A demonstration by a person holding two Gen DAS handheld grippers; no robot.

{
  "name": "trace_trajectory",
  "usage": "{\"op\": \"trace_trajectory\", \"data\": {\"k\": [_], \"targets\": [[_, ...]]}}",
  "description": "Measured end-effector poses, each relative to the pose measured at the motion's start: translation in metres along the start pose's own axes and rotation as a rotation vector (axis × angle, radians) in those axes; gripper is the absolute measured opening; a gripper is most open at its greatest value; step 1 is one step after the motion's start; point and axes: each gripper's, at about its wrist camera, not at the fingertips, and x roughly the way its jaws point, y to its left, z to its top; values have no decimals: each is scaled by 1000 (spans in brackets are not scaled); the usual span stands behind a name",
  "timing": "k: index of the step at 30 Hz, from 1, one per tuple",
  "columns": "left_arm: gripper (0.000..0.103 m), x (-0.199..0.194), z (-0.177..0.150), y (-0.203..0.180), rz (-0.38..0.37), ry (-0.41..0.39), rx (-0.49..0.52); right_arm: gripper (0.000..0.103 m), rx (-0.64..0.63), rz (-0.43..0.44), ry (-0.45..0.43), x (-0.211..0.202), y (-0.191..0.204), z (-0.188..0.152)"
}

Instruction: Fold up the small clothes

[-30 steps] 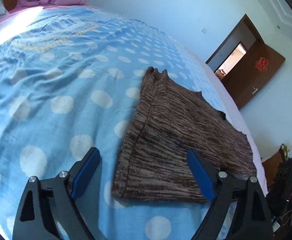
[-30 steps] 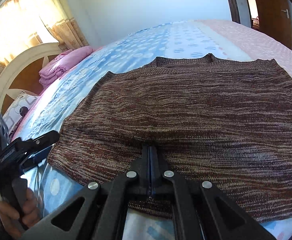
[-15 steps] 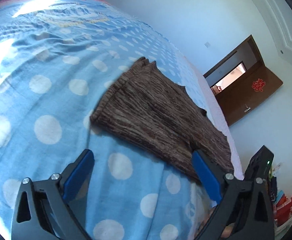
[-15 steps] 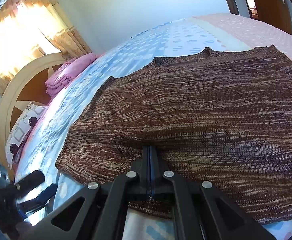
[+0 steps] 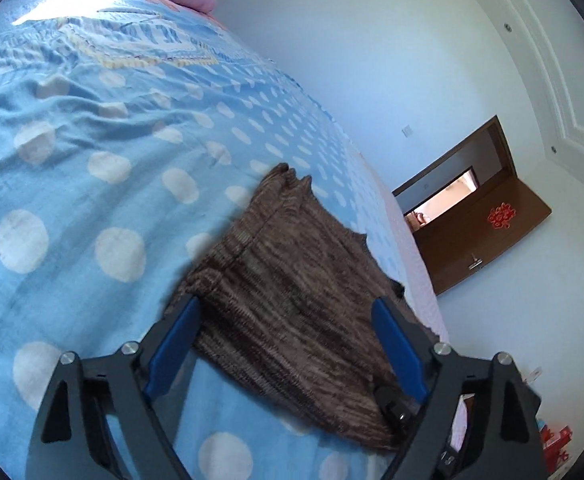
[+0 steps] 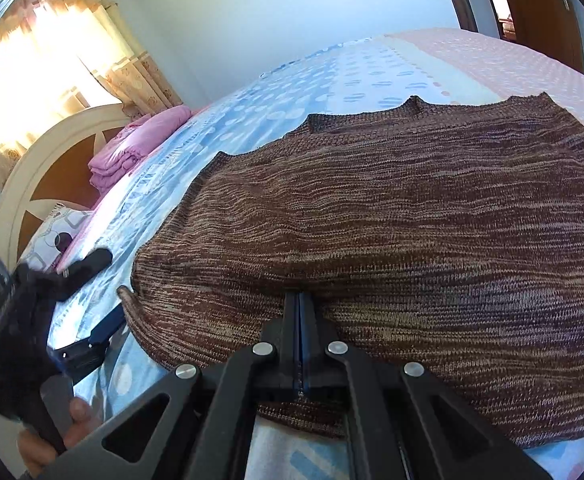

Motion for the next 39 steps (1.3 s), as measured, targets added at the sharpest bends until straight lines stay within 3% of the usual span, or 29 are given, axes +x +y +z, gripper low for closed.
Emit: {"op": "trace_trajectory", "data": {"k": [5, 7, 12, 15, 18, 20, 23, 27, 29, 31, 32, 33, 34, 36, 39], "targets": [[87, -18, -17, -3, 33, 13, 29, 0, -3, 6, -17, -6, 2, 1], [88, -23, -17, 2, 37, 16, 34, 0, -63, 54, -20, -11, 16, 1], [89, -28, -3, 19, -71, 52, -68, 0, -210, 163, 39, -12, 73, -10], [103, -17, 1, 11, -97, 89, -62, 0, -236, 145, 47, -8, 87, -14], [103, -7, 0, 2, -88, 106, -68, 0, -194, 141, 62, -12, 80, -18], [103, -6, 0, 1, -59, 76, -86, 1, -170, 131, 66, -17, 75, -21], [103, 4, 5, -2, -11, 68, -138, 1, -127, 102, 49, -27, 61, -24], [103, 13, 13, -1, -2, 54, -224, 1, -69, 80, 28, -35, 47, -22], [91, 13, 16, 4, -2, 52, -251, 1, -51, 71, 19, -39, 43, -20], [50, 14, 15, 13, 4, 88, -272, 1, -48, 71, 12, -43, 40, -19], [39, 12, 13, 20, 10, 101, -288, 1, -51, 71, 8, -44, 40, -17], [18, 11, 9, 28, 15, 110, -301, 1, -57, 71, 7, -44, 40, -15], [9, 10, 6, 34, 11, 122, -311, 1, -61, 75, 8, -43, 42, -14], [11, 4, 2, 41, -14, 122, -293, 1, -65, 88, 16, -37, 46, -11], [12, -3, -1, 33, 23, 107, -211, 1, -64, 124, 53, -22, 55, -11]]}}
